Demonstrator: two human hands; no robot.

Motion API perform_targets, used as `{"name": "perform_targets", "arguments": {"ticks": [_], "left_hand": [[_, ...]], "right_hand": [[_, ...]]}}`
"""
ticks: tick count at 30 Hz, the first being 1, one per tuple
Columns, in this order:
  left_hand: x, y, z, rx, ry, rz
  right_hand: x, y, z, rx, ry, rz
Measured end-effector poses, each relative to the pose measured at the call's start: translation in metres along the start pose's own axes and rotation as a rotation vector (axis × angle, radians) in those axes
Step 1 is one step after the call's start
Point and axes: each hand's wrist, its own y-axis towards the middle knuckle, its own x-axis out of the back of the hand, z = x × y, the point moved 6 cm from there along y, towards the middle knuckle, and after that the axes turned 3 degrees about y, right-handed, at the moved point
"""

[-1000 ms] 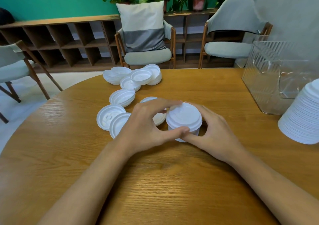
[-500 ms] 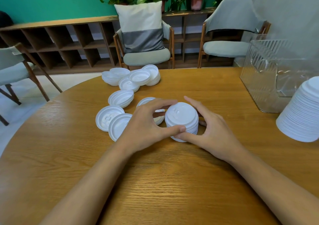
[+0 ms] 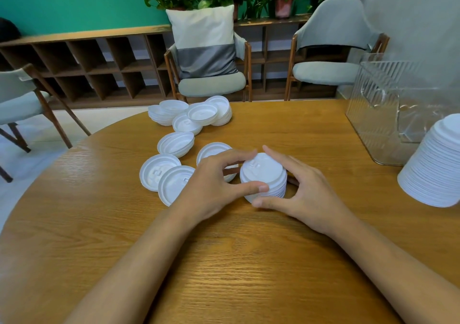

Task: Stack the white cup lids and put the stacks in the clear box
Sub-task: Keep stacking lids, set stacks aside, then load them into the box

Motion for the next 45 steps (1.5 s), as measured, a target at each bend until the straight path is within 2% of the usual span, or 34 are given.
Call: {"name": "perform_targets", "arguments": {"ticks": [4,8,11,14,18,25,31,34,40,45], "left_hand": [[0.004,-0.001,-0.007,-0.128,0.205,-0.013],[0.023,-0.002,-0.007,-0.205,0.419,-0.158],[0.027,0.000,-0.001,-0.215,0.671,-0.105],[0.028,0.001,0.003,-0.185,0.759,-0.047],[0.027,0.001,0.003,-0.147,0.705,-0.016],[0.023,0.004,0.003,-0.141,0.547,-0.097],[0.042,0.000,-0.010,-0.076,0.240,-0.350],[0.048,-0.002,-0.014,-0.058,0.093,-0.426],[0.041,-0.002,-0.010,0.117,-0.311,-0.360],[0.026,0.001,-0.002,0.147,-0.186,-0.238]], "right_hand": [[0.000,0.000,0.002,0.019,-0.005,-0.050],[0.003,0.000,0.000,0.024,-0.064,-0.085],[0.005,0.000,-0.001,0.012,-0.064,-0.111],[0.006,0.000,-0.002,0.007,-0.065,-0.113],[0.006,0.000,-0.002,0.000,-0.060,-0.110],[0.007,0.000,-0.002,-0.001,-0.060,-0.116],[0.006,0.000,-0.002,-0.004,-0.042,-0.109],[0.006,0.000,-0.001,0.000,-0.035,-0.115],[0.005,0.000,0.002,0.013,-0.038,-0.114],[0.003,0.000,0.006,0.039,-0.035,-0.073]]}}
